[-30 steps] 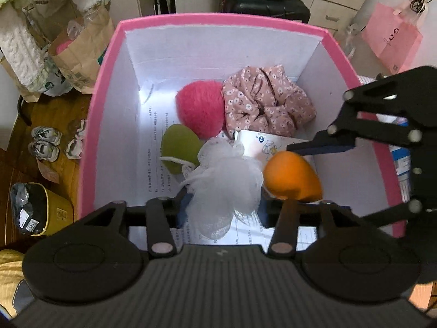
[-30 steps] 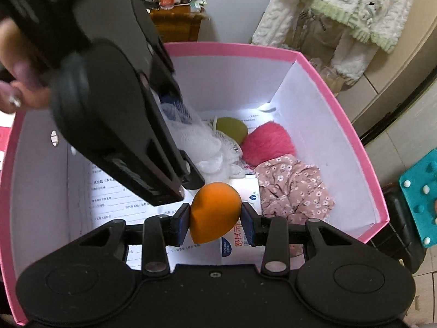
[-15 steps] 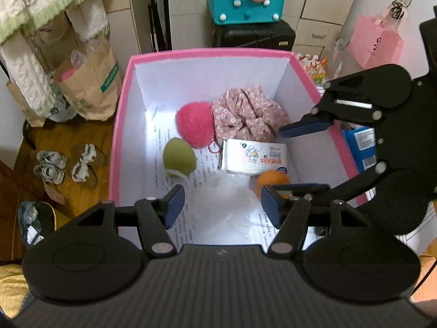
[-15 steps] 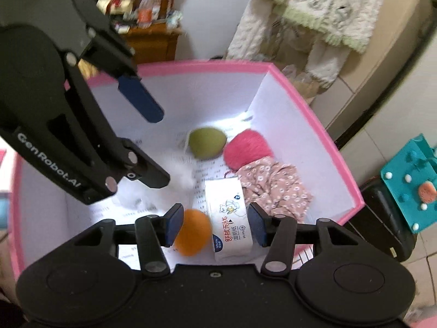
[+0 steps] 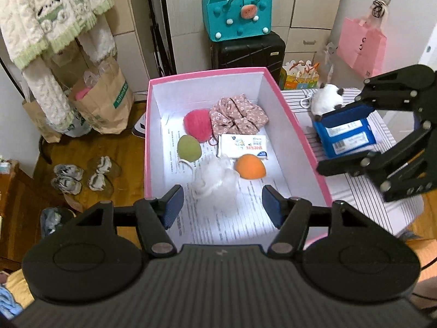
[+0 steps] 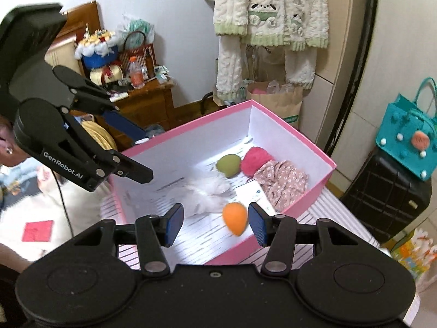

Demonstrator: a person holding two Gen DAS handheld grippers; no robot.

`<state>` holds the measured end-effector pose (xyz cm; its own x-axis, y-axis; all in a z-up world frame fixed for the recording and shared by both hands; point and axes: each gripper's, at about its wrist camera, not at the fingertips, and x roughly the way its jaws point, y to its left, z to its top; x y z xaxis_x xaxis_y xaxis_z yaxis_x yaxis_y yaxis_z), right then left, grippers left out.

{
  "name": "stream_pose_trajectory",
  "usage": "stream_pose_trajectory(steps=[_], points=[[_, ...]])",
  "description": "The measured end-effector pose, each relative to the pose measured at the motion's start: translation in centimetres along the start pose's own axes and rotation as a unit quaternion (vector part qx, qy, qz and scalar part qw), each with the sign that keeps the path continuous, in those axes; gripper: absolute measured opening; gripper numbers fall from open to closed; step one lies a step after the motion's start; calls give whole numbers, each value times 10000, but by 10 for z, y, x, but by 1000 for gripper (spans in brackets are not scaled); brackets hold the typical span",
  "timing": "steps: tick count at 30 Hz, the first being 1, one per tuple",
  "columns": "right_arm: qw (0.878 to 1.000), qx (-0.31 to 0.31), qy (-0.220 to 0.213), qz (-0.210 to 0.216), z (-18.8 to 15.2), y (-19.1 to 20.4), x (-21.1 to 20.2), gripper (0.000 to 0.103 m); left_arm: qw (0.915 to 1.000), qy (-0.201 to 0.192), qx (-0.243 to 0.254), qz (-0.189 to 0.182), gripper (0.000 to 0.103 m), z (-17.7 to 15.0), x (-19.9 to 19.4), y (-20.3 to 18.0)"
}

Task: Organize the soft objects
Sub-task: 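Move both grippers out of the box toward the blue wipes pack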

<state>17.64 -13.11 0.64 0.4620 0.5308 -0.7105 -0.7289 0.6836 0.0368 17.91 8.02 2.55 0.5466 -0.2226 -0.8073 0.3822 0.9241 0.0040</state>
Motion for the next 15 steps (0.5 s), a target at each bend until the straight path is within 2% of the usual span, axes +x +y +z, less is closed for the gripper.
stream_pose_trajectory(steps=[4,8,15], points=[[10000,64,-68,35,-9,10,-23,58,9990,-19,342,303,68,-16,-20,-17],[10000,-3,-84,-30,-20,23,-42,58,9986,56,457,252,69,-29,-38,-29],[9997,-132,-167,-110,-44,43,-76,60,9968,-117,744,278,76,-55,-69,-55]])
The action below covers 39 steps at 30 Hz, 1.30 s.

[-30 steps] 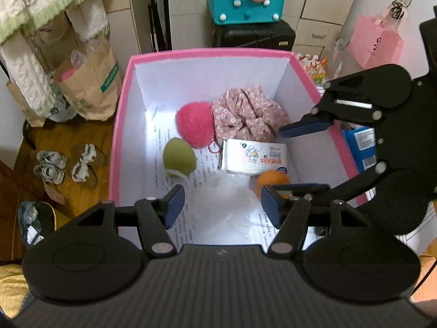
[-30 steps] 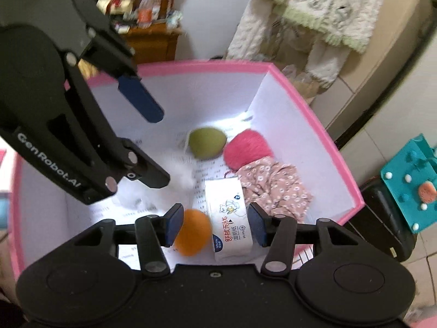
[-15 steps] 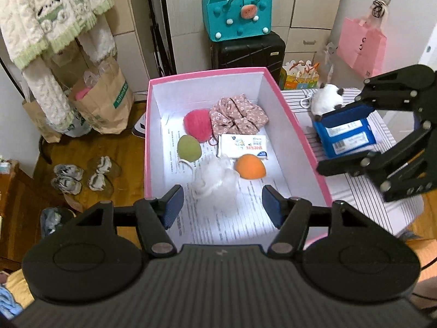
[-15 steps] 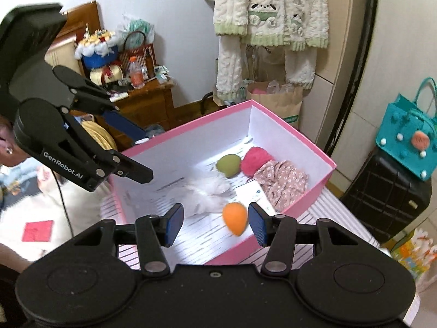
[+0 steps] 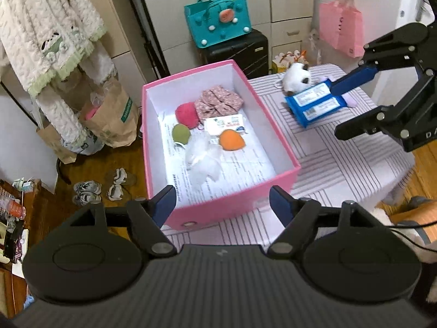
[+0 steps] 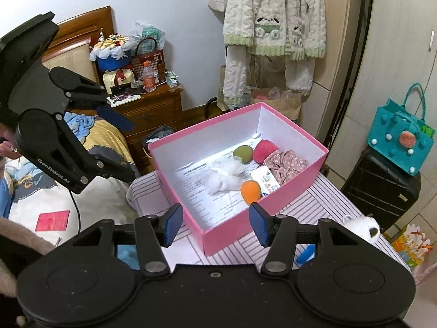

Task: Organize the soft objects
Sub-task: 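Move both grippers out of the box toward the blue wipes pack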

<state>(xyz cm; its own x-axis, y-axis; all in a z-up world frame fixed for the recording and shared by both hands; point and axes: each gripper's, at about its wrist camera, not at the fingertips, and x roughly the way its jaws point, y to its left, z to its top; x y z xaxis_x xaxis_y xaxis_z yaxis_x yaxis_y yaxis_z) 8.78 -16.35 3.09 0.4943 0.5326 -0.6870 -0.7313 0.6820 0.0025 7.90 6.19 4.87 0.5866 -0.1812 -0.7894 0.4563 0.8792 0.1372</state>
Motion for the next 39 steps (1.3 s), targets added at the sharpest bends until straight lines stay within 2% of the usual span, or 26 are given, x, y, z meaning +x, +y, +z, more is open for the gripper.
stream_pose_trajectory(steps=[10,17,26,32,34,39], points=[[9997,219,7,-141,-55,3,-31,62,9980,313,464,-303,78,-21,6,-54],[9979,584,-2,-288,-95,-10,-38,64,9936,308,880,-645,79,-26,15,-92],[9922,1024,-141,-697,-139,-38,-36,67,9878,-371,771,-1304,79,-11,29,-120],[9881,1032,-445,-1050,-155,-54,-35,69,9843,-874,475,-1461,80,5,46,-122],[9860,1007,-601,-1189,-159,-61,-32,73,9833,-977,390,-1482,80,9,54,-124],[9802,974,-903,-1467,-167,-79,-21,74,9820,-1124,126,-1511,83,24,77,-128]])
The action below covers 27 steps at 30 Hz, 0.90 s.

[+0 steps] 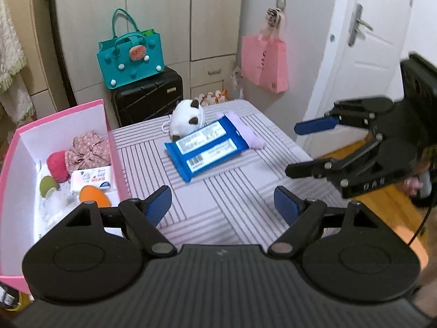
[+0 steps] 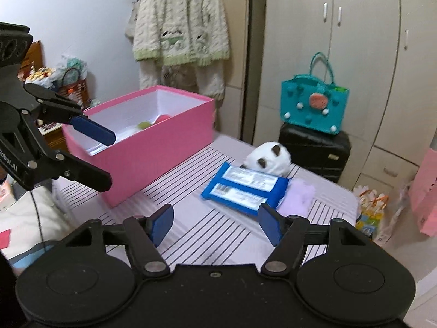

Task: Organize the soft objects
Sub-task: 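Move both grippers out of the box toward the blue wipes pack, then grasp the blue wipes pack with the left gripper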

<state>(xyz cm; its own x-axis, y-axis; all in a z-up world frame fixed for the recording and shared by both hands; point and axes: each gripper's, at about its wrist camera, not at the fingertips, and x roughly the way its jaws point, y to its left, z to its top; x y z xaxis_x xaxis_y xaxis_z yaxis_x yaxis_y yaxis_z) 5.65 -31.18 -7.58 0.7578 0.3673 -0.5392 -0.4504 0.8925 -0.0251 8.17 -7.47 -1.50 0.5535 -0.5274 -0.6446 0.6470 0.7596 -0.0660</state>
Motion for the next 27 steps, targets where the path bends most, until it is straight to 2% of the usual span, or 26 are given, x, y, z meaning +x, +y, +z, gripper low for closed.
stream_pose_trajectory(steps=[6,9,13,17,23,27], points=[[9992,32,-318,-239,-6,-16,22,74,9995,-218,-219,-90,86,9,30,3],[9986,106,-386,-348,-9,-24,33,74,9987,-339,-375,-70,92,12,47,5],[9959,71,-515,-740,-19,-32,49,74,9965,-477,-691,-34,97,13,72,11],[9933,-41,-488,-1046,-26,-39,65,74,9953,-431,-862,-30,97,16,97,14],[9959,242,-393,-780,-27,-51,85,74,9927,-609,-1031,158,98,18,125,19],[9966,300,-334,-686,-27,-52,100,74,9898,-557,-1250,391,96,20,147,27]])
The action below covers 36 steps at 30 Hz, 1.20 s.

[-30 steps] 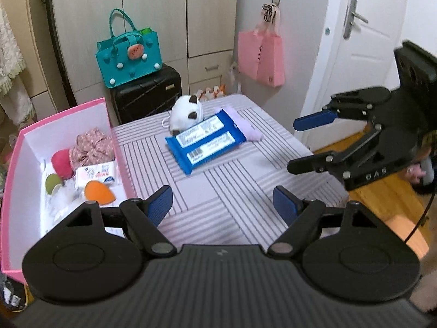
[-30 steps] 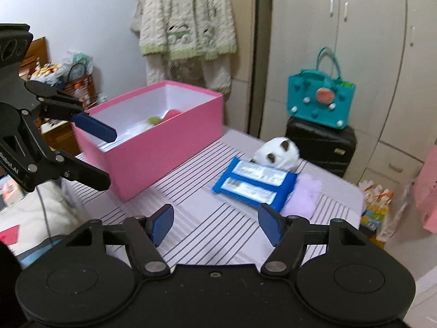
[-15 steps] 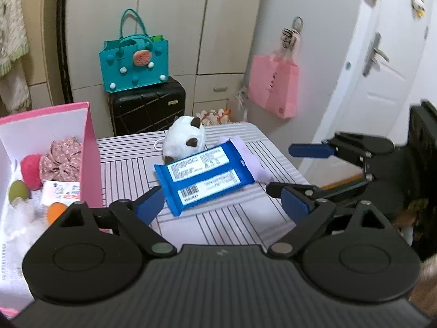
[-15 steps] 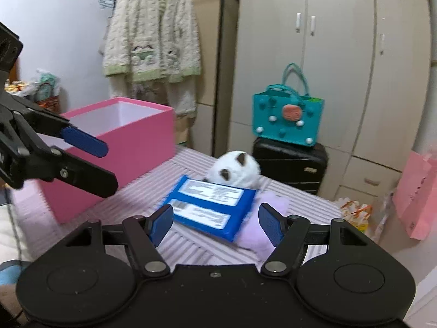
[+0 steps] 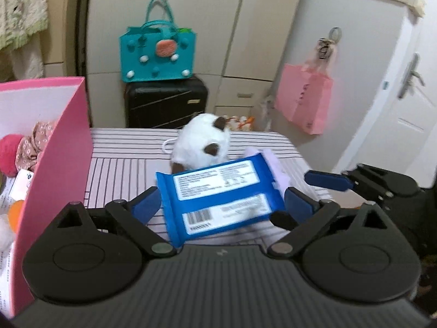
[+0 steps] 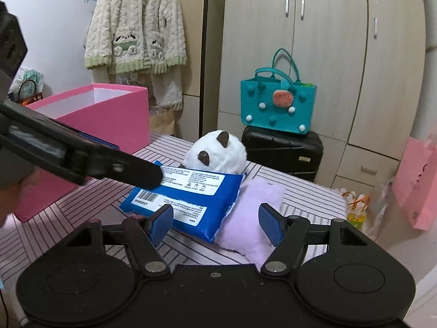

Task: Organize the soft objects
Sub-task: 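Grasp the blue wipes pack with the left gripper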

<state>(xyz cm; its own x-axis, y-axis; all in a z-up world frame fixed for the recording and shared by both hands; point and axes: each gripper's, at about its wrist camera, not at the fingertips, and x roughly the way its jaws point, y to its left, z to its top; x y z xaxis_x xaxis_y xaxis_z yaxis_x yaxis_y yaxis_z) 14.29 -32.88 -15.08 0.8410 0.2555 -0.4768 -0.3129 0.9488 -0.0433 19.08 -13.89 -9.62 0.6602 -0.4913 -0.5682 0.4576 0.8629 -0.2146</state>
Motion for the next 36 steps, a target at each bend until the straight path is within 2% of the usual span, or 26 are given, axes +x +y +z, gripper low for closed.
stream_pose_trajectory(steps=[4,6,10,14,16,19,23,25,33,36], points=[[10000,-82,45,15,0,4,12,73,9994,161,-153,257,92,0,22,6],[10000,-66,69,-6,-2,5,16,71,9991,209,-263,256,88,-1,29,10],[9998,191,44,96,-5,2,19,59,9976,325,-528,314,83,-8,40,19],[9994,317,4,99,-6,1,21,52,9955,392,-760,408,80,-13,50,29],[9993,360,9,99,-7,0,22,46,9948,372,-908,258,70,-15,51,33],[9987,493,-7,108,-9,-1,22,42,9946,368,-969,64,61,-17,53,33],[9971,749,-38,128,-13,-2,25,41,9932,334,-1117,8,49,-21,51,33],[9964,841,-61,80,-14,1,25,40,9924,319,-1187,-18,40,-23,50,34],[9914,1282,-163,-211,-16,6,21,25,9955,234,-904,133,35,-32,38,14],[9929,1089,-359,-314,-19,14,11,24,9948,336,-965,55,34,-34,30,12]])
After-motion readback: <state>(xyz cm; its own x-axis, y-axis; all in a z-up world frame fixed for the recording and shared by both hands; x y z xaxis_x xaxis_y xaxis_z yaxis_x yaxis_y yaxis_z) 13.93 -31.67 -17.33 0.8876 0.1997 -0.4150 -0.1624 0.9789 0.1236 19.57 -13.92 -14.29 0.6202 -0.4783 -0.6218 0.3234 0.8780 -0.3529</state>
